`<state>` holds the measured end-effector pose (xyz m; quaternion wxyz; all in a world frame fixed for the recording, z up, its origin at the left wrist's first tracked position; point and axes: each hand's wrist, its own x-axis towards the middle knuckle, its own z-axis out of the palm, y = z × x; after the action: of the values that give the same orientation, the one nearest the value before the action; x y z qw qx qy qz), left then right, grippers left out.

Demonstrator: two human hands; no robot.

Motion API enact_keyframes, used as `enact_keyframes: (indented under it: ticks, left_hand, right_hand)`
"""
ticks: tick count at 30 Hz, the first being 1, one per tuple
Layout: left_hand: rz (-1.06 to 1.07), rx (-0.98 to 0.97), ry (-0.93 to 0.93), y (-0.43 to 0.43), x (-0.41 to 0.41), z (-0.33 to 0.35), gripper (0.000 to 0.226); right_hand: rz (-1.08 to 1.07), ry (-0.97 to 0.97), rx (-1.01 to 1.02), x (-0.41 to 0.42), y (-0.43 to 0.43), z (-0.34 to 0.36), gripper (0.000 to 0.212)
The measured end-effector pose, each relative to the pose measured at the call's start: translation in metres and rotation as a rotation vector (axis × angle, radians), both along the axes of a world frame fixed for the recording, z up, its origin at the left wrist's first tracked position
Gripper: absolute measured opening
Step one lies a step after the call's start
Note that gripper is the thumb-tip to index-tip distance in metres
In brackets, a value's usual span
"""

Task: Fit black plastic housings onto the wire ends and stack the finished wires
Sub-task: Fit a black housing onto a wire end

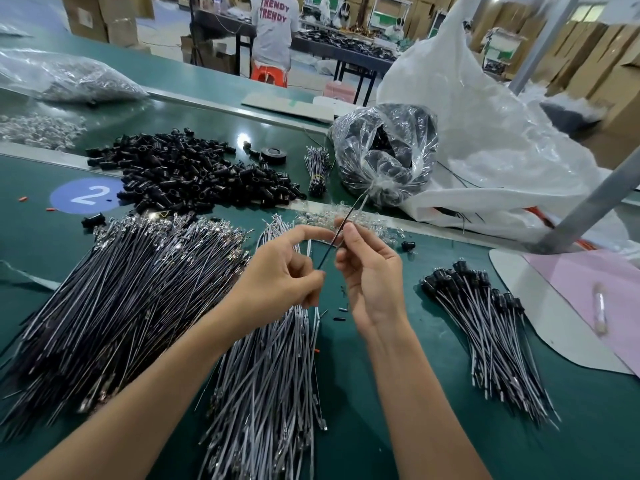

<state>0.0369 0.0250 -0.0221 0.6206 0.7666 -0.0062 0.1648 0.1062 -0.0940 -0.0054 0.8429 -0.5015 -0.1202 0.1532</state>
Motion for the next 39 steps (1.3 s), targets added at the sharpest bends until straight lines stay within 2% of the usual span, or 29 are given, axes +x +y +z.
enact_keyframes:
  ticks: [4,7,9,11,13,16,18,20,23,27,31,35,39]
  left_hand:
    - [-0.031,0.03,0.067,-0.002,0.0,-0.003,0.042]
    - [-0.07,-0.097,0.085,-0.002,-0.002,0.003,0.036]
    - [0.011,-0.165,0.136,0.003,-0.002,0.007,0.041]
    - [0.175,-0.105,0.171,0.011,0.0,0.01,0.035]
    - [0.367,0.218,0.173,0.025,0.004,0.013,0.02]
    - [0.586,0.808,0.276,0.051,0.016,0.023,0.013]
    - [0.66,1.046,0.429,0.071,0.031,0.03,0.019]
    - [0.649,1.172,0.592,0.09,0.044,0.034,0.028]
    - [0.575,1.102,0.725,0.117,0.057,0.032,0.025]
    - [0.484,1.009,0.671,0.137,0.065,0.034,0.029]
    - [0.346,1.0,0.713,0.142,0.068,0.039,0.031]
    - [0.315,1.016,0.714,0.143,0.065,0.039,0.029]
    - [0.332,0.99,0.676,0.143,0.061,0.041,0.017]
  right_hand:
    - [-0.012,-0.014,-0.087,0.001,0.0,-0.003,0.027]
    - [-0.11,-0.087,-0.152,0.003,-0.002,-0.002,0.028]
    - [-0.227,-0.085,-0.061,0.004,-0.004,-0.001,0.026]
    - [-0.394,-0.068,0.006,0.009,-0.007,-0.001,0.02]
    - [-0.538,-0.115,-0.064,0.012,-0.007,-0.004,0.018]
    - [-0.583,-0.229,-0.207,0.009,-0.001,-0.01,0.017]
    - [-0.563,-0.29,-0.259,0.006,0.003,-0.013,0.016]
    - [-0.545,-0.329,-0.286,0.004,0.005,-0.015,0.015]
    - [-0.518,-0.361,-0.32,0.002,0.006,-0.016,0.014]
    - [-0.486,-0.391,-0.349,0.0,0.006,-0.016,0.012]
    - [-0.474,-0.418,-0.374,0.001,0.005,-0.016,0.009]
    - [-0.451,-0.43,-0.389,0.0,0.006,-0.017,0.009]
    - [-0.437,-0.416,-0.404,0.0,0.005,-0.016,0.009]
